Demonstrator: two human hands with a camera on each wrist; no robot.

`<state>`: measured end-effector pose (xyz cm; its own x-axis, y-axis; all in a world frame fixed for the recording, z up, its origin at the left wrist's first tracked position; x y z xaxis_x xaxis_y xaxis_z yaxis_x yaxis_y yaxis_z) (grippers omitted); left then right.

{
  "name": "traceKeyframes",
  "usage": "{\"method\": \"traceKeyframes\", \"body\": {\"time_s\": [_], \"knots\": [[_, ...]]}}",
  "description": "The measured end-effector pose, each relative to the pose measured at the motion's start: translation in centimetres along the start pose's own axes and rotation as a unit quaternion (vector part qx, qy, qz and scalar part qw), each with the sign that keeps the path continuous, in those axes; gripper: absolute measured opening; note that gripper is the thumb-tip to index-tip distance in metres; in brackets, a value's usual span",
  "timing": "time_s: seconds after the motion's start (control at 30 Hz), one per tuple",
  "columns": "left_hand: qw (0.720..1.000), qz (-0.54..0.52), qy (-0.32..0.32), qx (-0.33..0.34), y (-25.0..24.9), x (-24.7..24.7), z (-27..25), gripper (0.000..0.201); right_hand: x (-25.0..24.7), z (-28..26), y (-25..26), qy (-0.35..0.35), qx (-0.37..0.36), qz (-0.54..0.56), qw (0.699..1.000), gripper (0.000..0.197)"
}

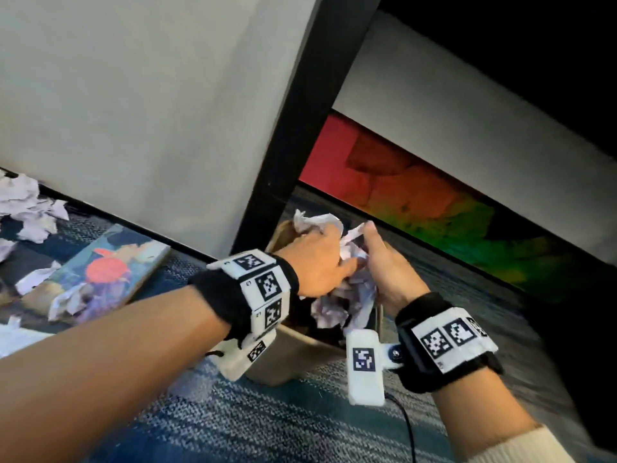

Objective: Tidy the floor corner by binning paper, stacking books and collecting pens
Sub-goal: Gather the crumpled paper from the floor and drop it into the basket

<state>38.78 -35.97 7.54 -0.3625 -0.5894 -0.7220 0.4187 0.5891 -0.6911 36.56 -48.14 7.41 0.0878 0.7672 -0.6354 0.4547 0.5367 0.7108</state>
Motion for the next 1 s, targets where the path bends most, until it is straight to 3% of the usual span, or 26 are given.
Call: {"method": "traceKeyframes", "body": {"time_s": [0.03, 0.1, 0.2, 0.3, 0.43, 0.57, 0.73, 0.87, 0.93, 1.0], "knots": [[1.0, 0.01, 0.018, -0.004, 0.1, 0.3, 0.1, 0.058, -0.1, 0.6, -0.6, -0.004, -0.004, 0.009, 1.0, 0.116], [0.997, 0.066, 0.028, -0.001, 0.1, -0.1, 0.4, 0.059, -0.5, 0.3, -0.4, -0.01, -0.025, -0.005, 1.0, 0.115], [0.995, 0.091, -0.038, -0.02, 0.4, -2.8, 0.2, 0.043, 0.0, -1.9, 2.4, -0.024, -0.073, -0.063, 0.995, 0.073], [0.991, 0.066, -0.102, -0.058, 2.1, -6.3, -1.3, 0.03, 1.2, -3.2, 5.8, -0.08, -0.173, -0.15, 0.97, 0.04], [0.99, 0.088, -0.063, -0.093, 5.6, -10.0, -4.9, 0.03, 5.0, -6.2, 11.7, -0.113, -0.291, -0.193, 0.93, 0.026], [0.952, 0.179, -0.085, -0.235, 15.3, -16.0, -16.2, 0.031, 14.9, -9.4, 17.8, -0.046, -0.356, -0.219, 0.907, 0.021], [0.86, 0.235, 0.001, -0.453, 23.9, -20.1, -33.0, 0.03, 29.0, -10.4, 19.2, 0.115, -0.405, -0.354, 0.835, 0.023], [0.826, 0.238, 0.007, -0.511, 27.7, -20.8, -39.6, 0.029, 36.7, -8.3, 17.2, 0.205, -0.408, -0.451, 0.767, 0.024], [0.818, 0.22, 0.015, -0.532, 28.8, -19.6, -41.4, 0.028, 39.9, -6.4, 15.5, 0.221, -0.402, -0.47, 0.754, 0.041], [0.807, 0.19, 0.079, -0.554, 29.6, -17.3, -42.9, 0.024, 42.9, -4.7, 13.3, 0.243, -0.383, -0.483, 0.749, 0.058]]}}
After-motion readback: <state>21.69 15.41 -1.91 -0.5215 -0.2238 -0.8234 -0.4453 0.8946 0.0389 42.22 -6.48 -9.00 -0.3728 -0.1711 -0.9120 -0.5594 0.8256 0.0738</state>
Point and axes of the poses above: each hand's wrist, its own z-axis towards the middle knuckle, its own x-axis out of the palm, y = z × x, the point moved 7 cm from there along z, towards the middle knuckle, and after that the axes turned 3 degrees about -z, right-handed, at the moved point
